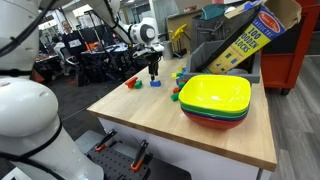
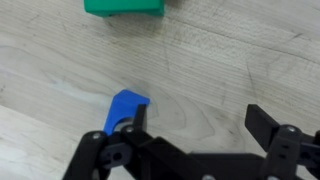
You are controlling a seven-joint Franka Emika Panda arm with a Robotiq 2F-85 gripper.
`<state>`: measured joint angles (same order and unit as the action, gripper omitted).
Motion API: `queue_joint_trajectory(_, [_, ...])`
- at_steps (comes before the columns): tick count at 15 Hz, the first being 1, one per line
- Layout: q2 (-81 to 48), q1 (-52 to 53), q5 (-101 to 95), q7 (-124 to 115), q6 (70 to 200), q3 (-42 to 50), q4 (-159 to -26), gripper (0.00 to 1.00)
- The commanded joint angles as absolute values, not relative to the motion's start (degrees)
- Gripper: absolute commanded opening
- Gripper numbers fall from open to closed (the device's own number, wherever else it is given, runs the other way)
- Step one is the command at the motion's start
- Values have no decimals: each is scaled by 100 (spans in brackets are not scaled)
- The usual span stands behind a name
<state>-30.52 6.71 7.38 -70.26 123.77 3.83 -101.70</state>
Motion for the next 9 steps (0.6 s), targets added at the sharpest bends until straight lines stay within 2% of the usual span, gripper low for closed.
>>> queue_joint_trajectory(1, [-2873, 617, 808, -6970, 12530, 324, -10422, 100])
queue_joint_trajectory(9, [-3059, 572, 1006, -6881, 12859, 219, -10402, 100])
